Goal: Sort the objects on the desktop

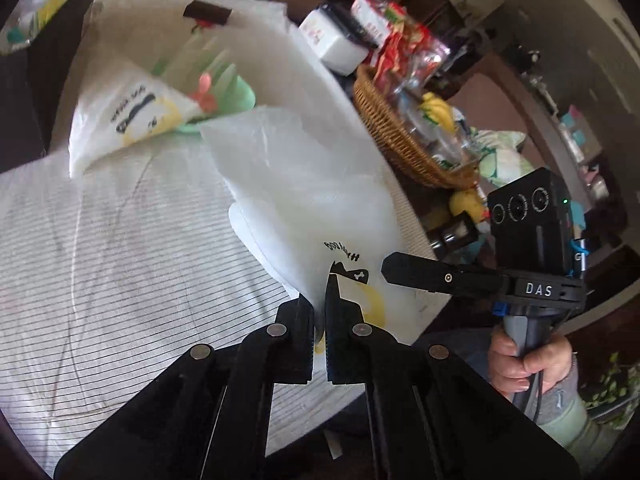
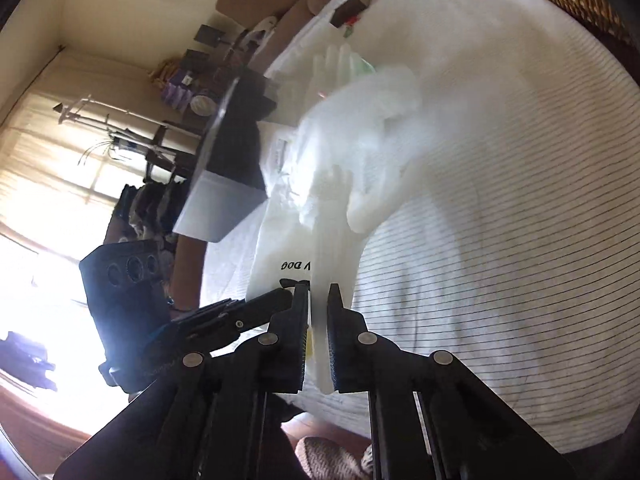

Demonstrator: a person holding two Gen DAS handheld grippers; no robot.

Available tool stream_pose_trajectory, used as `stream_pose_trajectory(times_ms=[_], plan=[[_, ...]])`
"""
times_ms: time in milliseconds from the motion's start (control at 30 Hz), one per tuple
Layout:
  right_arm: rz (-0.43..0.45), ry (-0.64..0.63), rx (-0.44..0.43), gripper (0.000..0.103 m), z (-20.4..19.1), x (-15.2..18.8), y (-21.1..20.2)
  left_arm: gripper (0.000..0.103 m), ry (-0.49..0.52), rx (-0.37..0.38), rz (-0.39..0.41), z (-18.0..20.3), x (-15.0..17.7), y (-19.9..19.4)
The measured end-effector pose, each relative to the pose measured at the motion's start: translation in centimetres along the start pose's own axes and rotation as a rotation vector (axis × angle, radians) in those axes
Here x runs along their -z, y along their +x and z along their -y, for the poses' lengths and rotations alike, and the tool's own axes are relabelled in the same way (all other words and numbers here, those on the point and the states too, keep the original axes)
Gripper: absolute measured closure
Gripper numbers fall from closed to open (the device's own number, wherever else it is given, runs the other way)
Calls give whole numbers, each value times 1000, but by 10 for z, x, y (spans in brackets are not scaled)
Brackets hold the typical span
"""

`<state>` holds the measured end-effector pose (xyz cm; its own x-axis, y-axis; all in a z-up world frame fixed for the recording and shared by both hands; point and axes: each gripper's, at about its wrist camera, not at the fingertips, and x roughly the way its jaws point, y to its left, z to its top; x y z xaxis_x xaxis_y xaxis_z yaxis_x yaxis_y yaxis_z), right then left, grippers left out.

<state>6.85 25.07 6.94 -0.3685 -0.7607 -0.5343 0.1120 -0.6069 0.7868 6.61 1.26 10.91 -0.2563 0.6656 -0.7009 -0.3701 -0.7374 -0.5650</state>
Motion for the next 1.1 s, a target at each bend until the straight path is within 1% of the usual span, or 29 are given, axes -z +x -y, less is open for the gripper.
stream_pose_trajectory(times_ms=[100, 200, 267, 333, 367, 433, 567, 700, 767, 833, 933, 1000, 1100], plan=[[43, -57, -61, 95, -36, -8, -26, 99, 20, 66, 57, 19, -15, -46], [71, -98, -123, 95, -76, -23, -44, 99, 31, 114, 97, 40, -39, -82], [91, -129, -158, 95, -105, -34, -52, 99, 37, 131, 128, 59, -58, -106], [108, -159, -175, 95, -129, -40, -65, 99, 46, 128, 144, 74, -70, -128], [111, -172, -185, 95, -139, -39, -71, 99, 56, 126, 152, 81, -71, -141], [110, -188, -208, 95, -154, -32, -83, 99, 74, 119, 140, 93, -66, -160], [72, -211, -237, 95, -169, 0, -96, 99, 114, 94, 83, 109, -36, -181], [0, -190, -260, 95, -164, 30, -89, 98, 88, 117, -25, 111, 1, -174], [-36, -170, -262, 95, -157, 37, -81, 98, 61, 140, -86, 106, 12, -160], [-63, -146, -238, 95, -145, 38, -66, 98, 44, 134, -126, 97, 17, -142], [-98, -65, -204, 95, -112, 28, -36, 98, -11, 116, -154, 69, 12, -112], [-104, -18, -174, 95, -89, 17, -14, 98, -55, 90, -162, 39, 1, -86], [-83, 17, -118, 95, -60, -8, 15, 99, -124, 43, -135, -9, -21, -53]])
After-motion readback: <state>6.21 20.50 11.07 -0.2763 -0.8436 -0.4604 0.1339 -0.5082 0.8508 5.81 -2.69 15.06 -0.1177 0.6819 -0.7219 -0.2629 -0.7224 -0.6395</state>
